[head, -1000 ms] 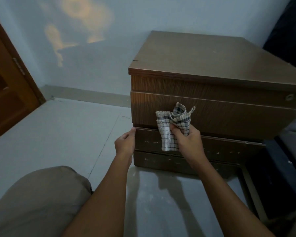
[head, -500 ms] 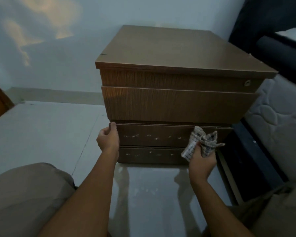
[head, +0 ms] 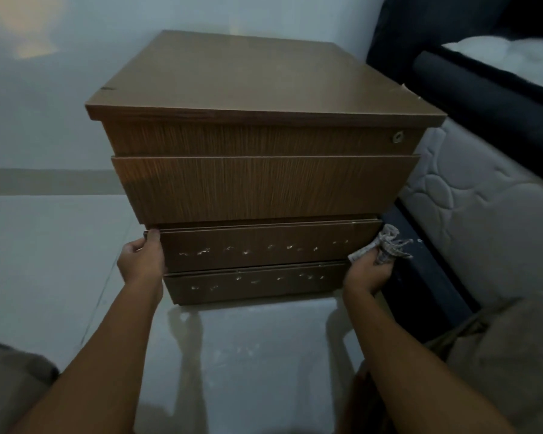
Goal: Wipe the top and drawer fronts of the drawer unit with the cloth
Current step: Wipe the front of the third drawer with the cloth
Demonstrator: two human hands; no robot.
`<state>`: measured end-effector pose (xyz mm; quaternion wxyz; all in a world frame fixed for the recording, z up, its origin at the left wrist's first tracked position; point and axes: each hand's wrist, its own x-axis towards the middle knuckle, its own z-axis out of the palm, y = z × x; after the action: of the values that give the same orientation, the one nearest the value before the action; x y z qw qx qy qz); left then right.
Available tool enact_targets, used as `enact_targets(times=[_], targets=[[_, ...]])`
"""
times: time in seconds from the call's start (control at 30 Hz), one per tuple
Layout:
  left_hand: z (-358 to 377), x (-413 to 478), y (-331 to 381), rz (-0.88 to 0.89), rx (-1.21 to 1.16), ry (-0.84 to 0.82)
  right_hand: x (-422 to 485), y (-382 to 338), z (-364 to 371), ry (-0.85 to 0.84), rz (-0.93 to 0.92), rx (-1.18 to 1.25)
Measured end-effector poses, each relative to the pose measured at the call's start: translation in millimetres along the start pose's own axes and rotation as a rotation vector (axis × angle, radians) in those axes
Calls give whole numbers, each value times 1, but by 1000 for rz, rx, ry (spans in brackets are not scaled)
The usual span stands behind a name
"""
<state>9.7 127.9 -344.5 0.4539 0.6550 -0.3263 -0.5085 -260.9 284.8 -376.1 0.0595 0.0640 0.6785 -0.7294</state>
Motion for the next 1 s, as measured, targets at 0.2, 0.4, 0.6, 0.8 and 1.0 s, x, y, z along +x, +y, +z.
enact_targets(times=[0.2,0.4,0.6,0.8,1.0], targets=[[-1,-1,0,39,8,-17,4,33,32,-43,-22,-52],[-8,3,3,28,27,-74,-39,62,54,-63,-186,-201],[-17,11,9,-12,56,-158,-119,88,85,-265,-274,-209],[-26,14,14,-24,94,-219,-189,105,111,-396,-266,-199],[-30,18,15,27,147,-217,-250,111,125,-544,-295,-244]])
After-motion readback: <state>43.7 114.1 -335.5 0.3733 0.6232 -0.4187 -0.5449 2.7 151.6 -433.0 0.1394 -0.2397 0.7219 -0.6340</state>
